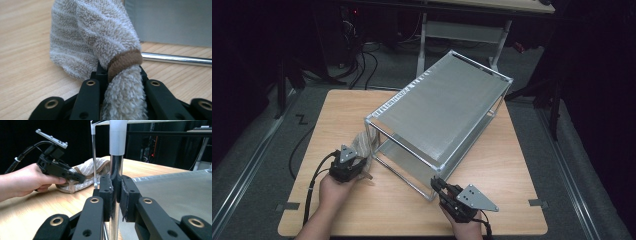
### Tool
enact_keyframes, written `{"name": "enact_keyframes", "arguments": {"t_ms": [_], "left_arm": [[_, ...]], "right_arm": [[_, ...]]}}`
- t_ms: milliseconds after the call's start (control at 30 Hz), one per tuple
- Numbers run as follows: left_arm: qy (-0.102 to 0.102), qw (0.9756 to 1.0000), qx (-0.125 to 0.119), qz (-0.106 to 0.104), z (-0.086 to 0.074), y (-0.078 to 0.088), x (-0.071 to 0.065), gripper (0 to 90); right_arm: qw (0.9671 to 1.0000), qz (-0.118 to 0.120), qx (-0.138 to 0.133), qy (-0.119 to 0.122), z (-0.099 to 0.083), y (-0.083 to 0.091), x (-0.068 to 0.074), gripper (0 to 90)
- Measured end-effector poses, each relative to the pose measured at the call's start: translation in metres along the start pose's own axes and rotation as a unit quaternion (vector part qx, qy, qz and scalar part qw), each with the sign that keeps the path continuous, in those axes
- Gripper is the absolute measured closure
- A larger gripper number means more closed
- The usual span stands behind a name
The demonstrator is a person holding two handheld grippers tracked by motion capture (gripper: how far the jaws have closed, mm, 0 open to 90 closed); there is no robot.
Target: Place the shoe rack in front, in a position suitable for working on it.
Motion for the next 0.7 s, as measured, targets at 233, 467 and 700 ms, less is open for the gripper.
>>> {"name": "enact_keyframes", "arguments": {"t_ms": [233, 467, 700], "left_arm": [[0.000, 0.9980, -0.059, -0.023, 0.009, 0.034, -0.018, 74.2], [-0.046, 0.9940, -0.066, -0.074, 0.007, 0.053, -0.067, 74.2], [-0.015, 0.9969, -0.069, -0.034, 0.022, 0.032, -0.044, 74.1]], "right_arm": [[1.0000, 0.000, -0.001, -0.001, 0.000, 0.000, 0.000, 81.3], [1.0000, 0.004, 0.000, 0.000, 0.000, -0.001, 0.001, 81.3], [1.0000, 0.007, 0.000, 0.001, -0.001, -0.001, 0.003, 81.3]]}}
Point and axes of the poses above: each handheld gripper's, and its own axes: y roughly backward along the jaws, z roughly out of its top, x roughly to its left, the point moved 9 cm from there along -y, roughly forward along the jaws, and after that the axes turned 5 degrees about z, right-handed, at the moved point
